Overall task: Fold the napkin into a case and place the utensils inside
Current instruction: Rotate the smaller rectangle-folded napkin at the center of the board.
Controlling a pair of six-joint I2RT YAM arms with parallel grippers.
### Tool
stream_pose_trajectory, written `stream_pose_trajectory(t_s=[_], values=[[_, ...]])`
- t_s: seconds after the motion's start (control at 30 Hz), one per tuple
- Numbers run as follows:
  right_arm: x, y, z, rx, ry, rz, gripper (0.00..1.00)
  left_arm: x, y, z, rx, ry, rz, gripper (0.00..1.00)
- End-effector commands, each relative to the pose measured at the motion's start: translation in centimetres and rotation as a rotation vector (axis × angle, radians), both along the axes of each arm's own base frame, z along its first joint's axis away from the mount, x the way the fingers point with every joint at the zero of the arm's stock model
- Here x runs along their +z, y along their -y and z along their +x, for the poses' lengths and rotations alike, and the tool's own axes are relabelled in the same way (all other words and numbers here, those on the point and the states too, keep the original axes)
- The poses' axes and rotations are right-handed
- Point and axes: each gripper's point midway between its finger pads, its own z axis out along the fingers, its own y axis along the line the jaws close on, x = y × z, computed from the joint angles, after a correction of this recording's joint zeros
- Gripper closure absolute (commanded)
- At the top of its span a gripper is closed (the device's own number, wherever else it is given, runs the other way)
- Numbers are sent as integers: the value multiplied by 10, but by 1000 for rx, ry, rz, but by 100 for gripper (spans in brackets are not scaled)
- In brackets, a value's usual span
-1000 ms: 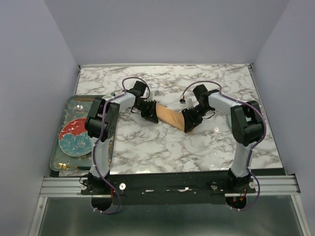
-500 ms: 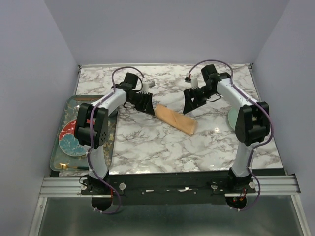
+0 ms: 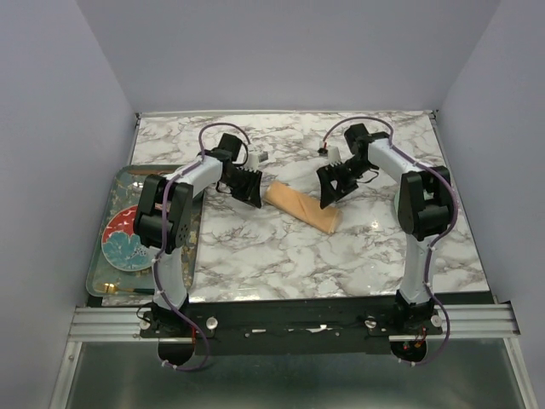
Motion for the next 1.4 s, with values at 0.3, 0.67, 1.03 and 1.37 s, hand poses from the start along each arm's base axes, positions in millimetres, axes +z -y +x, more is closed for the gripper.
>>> stream_pose_trajectory(t_s=[0.3,0.67,1.03,1.37], values=[[-24,-13,-64,22,-176,69,7,-33,30,35,-24,6,83,65],[-19,-59,-112,52,-253,155,6,-36,60,52,-34,32,15,64],[-14,-73,-116,65,-230,147,2,-17,59,48,-43,65,3,64],[81,-27,-52,49,139,157,0,110,27,55,-39,368,-14,53]])
